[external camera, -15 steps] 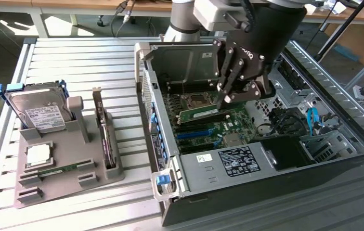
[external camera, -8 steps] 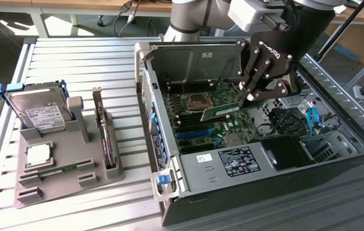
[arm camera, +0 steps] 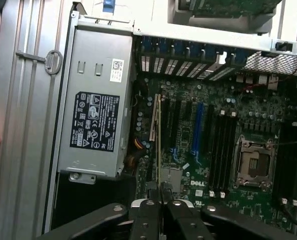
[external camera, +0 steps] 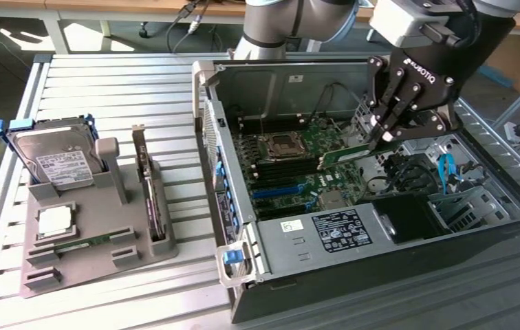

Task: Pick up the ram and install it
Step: 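Pick up the ram and move it above insertion slot, then insert the ram into the slot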

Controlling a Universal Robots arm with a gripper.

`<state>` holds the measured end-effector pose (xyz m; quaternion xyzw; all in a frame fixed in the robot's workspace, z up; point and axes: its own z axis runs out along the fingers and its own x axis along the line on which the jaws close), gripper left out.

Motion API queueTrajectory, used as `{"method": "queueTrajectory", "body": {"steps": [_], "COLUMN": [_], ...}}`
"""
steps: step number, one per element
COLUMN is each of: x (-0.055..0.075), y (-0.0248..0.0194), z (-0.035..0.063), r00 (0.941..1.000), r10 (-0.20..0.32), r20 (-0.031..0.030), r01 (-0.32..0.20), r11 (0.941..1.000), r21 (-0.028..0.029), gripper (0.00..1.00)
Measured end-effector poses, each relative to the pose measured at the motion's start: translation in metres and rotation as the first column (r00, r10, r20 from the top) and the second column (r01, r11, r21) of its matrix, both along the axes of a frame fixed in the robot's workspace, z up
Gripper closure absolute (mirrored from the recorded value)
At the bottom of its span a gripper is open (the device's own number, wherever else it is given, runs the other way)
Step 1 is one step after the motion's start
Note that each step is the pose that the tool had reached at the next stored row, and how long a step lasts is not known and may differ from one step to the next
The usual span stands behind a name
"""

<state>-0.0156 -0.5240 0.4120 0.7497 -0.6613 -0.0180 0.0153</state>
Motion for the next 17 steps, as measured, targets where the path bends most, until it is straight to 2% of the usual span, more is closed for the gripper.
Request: {"method": "queueTrajectory", "body": {"steps": [2,10,13,17], "x": [0.005,0.005,0.005,0.005], "y": [0.0,0.0001,0.0005,0.0059], "z": [0.0,-0.0003,-0.0032,-0.0109], "r00": [1.0,1.0,1.0,0.9999], "r10": [0.0,0.0,0.002,0.011], "r20": [0.0,0.0001,0.0,0.0], "r01": [0.0,0.0,-0.002,-0.011], "r11": [1.0,1.0,1.0,0.9999], "r21": [0.0,0.0002,0.0006,0.0026], "gripper": [0.88,0.88,0.88,0.88]}}
